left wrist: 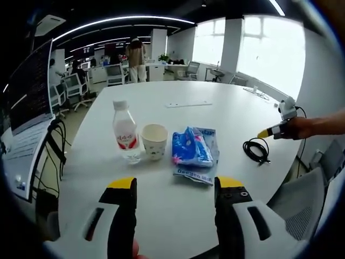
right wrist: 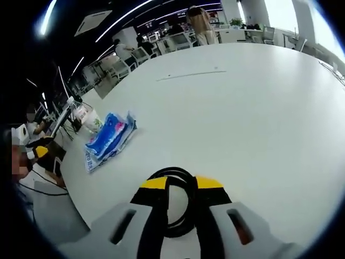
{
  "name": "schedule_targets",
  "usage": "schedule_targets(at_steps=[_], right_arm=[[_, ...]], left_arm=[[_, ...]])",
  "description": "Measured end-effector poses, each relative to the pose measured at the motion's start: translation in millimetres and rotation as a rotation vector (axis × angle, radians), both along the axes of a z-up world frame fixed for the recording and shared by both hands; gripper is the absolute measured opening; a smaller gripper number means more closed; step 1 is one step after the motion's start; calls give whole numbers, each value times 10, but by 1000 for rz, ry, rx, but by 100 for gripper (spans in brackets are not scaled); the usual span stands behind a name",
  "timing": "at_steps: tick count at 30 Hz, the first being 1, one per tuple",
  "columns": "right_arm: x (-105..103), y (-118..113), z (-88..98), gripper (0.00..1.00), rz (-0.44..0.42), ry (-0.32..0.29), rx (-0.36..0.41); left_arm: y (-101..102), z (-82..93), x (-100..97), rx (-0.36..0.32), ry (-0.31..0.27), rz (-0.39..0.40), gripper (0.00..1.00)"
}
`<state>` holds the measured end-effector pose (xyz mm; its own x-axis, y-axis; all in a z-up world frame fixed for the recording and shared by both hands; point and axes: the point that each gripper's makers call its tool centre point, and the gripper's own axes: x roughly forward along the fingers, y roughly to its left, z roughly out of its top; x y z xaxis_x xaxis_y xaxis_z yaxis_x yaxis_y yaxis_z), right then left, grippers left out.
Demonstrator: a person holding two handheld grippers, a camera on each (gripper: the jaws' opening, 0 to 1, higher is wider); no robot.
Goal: Arrange the tabletop items into an orderly group along one side of the table until the central work area is clear of visible clutter.
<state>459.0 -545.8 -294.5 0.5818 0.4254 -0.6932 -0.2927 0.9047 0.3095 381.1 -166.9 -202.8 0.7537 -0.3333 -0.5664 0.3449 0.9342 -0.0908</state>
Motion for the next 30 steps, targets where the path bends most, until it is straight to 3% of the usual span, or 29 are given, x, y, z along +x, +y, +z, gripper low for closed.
schedule_targets(at_steps=[11,30], right_arm=[[70,242,53,16,48,-15,5],[385,1042,116,16,225,-39,4]], left_arm=[[38,-9,-23,-1,2,5,58],[64,1,-27,-12,3,15,58]])
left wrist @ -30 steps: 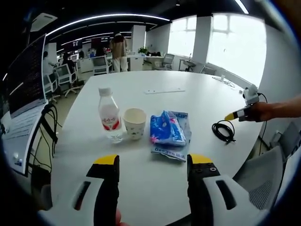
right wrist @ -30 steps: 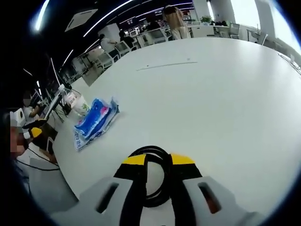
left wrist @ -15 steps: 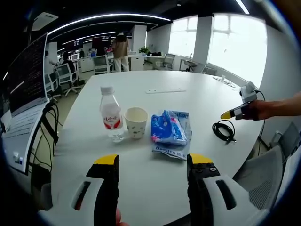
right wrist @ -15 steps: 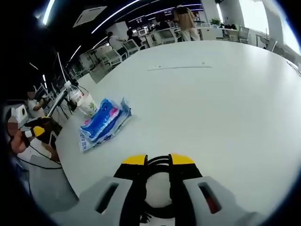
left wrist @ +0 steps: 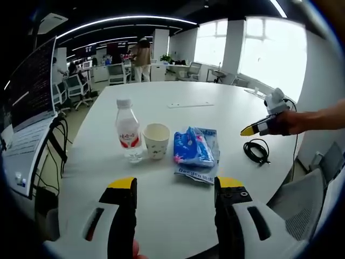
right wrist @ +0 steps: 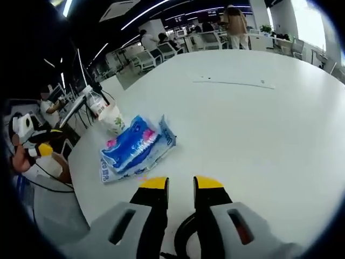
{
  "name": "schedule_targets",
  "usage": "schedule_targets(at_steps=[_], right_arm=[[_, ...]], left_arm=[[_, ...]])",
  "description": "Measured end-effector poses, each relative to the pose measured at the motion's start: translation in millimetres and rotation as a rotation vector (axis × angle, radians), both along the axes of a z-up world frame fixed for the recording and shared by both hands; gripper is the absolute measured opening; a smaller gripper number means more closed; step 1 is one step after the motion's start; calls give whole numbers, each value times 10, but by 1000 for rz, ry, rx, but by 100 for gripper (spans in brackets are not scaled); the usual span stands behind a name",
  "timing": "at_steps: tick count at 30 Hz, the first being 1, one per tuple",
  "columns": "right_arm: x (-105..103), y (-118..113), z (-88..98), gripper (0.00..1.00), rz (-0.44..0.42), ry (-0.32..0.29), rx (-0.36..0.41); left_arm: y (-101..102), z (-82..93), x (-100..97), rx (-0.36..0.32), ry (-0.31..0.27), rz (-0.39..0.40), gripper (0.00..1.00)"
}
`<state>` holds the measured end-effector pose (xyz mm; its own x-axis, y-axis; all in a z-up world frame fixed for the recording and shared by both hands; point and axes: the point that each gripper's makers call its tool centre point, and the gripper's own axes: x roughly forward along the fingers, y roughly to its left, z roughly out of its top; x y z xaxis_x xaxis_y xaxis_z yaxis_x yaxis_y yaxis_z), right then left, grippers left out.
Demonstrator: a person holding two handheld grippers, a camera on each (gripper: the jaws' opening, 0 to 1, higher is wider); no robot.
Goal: Arrange the tabletop items into an orderly group along one side of the table until the central work area is clear of visible clutter.
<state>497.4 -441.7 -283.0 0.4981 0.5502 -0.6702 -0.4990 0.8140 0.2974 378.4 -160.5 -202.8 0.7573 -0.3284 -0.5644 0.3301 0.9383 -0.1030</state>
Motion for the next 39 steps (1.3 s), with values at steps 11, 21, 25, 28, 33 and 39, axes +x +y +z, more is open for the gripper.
schedule_targets(at_steps=[11,21,25,28,33,39], right_arm=[[188,446,60,15,81,-23,8],[281,795,16,16,130,-21,25],[333,896,-1,16,141,-22,26],[426,978,-7,16,152,-34,25],[535,1088,-15,17,161,-48,11],[682,1210,-117,19,185,-50,-32]], left_arm=[[39,-15,-33,-4,3,29,58],[45,-30,-40,3,5,34,58],[42,0,-21,1,-1,39,58],[28,12,-17,3,-3,41,58],[15,14,-11,2,-4,49,58],[7,26,16,1,-7,49,58]])
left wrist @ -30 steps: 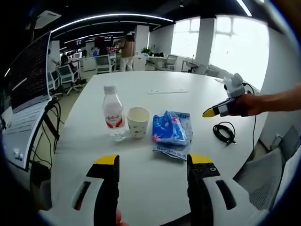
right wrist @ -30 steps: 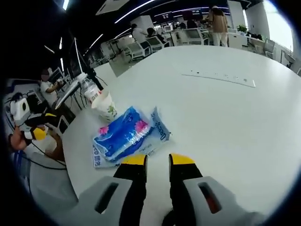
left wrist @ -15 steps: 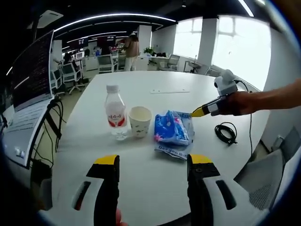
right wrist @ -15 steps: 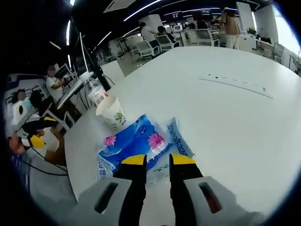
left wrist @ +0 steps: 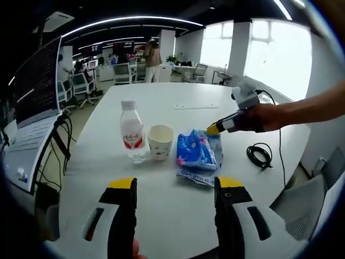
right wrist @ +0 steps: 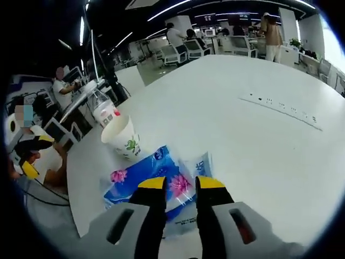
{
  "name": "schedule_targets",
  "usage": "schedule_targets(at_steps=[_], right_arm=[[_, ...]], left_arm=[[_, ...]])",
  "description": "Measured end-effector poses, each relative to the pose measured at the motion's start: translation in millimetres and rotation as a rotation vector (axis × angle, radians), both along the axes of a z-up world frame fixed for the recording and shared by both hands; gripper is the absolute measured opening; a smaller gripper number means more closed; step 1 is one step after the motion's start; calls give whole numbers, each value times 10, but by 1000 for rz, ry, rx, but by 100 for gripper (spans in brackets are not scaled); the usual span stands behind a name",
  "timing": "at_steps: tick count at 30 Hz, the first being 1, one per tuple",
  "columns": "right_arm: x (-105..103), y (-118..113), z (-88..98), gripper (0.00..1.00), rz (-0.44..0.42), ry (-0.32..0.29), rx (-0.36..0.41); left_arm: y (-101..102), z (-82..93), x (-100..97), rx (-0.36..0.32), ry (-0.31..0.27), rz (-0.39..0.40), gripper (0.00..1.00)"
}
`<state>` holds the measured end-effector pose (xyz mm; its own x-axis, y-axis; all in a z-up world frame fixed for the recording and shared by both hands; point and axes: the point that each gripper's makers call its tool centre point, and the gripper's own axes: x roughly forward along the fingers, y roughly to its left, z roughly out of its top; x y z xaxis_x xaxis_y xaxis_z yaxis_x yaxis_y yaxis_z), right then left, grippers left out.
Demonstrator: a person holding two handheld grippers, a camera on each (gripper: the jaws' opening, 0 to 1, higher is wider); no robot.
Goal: Arrange the tabletop items into an orderly group along one side of the table until the central work area is clear of visible clutter.
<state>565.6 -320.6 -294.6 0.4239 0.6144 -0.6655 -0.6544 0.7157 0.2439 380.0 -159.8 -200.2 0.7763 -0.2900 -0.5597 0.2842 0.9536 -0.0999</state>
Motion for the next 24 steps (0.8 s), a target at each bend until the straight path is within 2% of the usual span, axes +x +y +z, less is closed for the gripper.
schedule_targets(at_steps=[5,6,9,14,17,20,24], right_arm=[[63,60,-48,17,12,5,-20],[-7,131,-39,17,24,1,-27],[29,178,-77,16,42,2,-39],[39,282,-101,11,38,24,-28],[45,260,-152,4,49,18,-50],[57,252,-144,2,14,45,-27],[70,186,-135,0,22,38,-24]], left_arm=[[21,27,44,-6,-8,11,58],[22,28,49,-6,-8,11,58],[24,35,65,-8,-8,11,58],[44,25,84,-2,-3,9,58],[45,23,97,1,-3,8,58],[37,-60,106,18,17,-6,58],[12,-43,130,21,14,-15,58]])
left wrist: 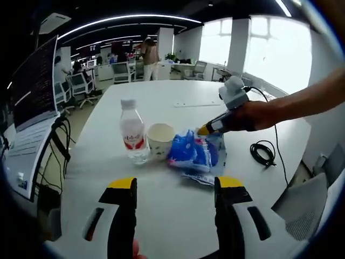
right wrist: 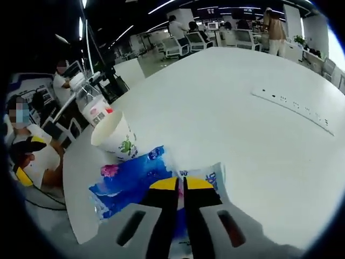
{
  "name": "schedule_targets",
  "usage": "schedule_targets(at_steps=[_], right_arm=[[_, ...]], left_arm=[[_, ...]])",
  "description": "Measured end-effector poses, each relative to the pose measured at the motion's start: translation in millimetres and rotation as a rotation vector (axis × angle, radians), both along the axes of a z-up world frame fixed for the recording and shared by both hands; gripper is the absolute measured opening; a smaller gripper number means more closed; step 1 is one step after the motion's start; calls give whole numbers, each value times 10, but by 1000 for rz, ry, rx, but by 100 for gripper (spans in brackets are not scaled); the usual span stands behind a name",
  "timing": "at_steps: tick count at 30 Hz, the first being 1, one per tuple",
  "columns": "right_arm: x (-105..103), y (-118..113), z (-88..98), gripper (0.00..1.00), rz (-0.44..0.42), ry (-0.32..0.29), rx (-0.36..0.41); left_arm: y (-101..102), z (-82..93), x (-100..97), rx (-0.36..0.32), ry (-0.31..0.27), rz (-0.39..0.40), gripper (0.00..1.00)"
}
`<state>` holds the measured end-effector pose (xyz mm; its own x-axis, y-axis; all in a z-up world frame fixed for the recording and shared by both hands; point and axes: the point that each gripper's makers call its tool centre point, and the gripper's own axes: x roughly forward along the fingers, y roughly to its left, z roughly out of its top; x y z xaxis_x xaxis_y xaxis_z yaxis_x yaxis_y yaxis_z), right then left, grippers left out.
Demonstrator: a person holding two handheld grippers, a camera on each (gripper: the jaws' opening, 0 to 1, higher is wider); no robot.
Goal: Arrange the tabletop items into an orderly group along one side of the table until the central work area is clear of visible clutter.
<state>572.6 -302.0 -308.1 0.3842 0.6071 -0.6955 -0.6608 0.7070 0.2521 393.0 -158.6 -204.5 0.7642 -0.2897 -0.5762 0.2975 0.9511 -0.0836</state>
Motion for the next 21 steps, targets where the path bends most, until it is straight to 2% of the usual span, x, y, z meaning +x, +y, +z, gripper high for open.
schedule_targets(at_steps=[8,14,16,21], right_arm=[[23,-109,48,0,-29,-3,36],[3,-236,129,0,-39,-24,36],[81,-323,123,0,-44,-31,35],[35,-497,194,0,-73,-46,40]], left_arm=[[-102,-10,-4,-3,0,-15,58],[-152,-23,-31,-6,3,-27,58],[-159,-20,-35,-6,3,-29,58],[-176,-3,-29,-7,-2,-35,58]])
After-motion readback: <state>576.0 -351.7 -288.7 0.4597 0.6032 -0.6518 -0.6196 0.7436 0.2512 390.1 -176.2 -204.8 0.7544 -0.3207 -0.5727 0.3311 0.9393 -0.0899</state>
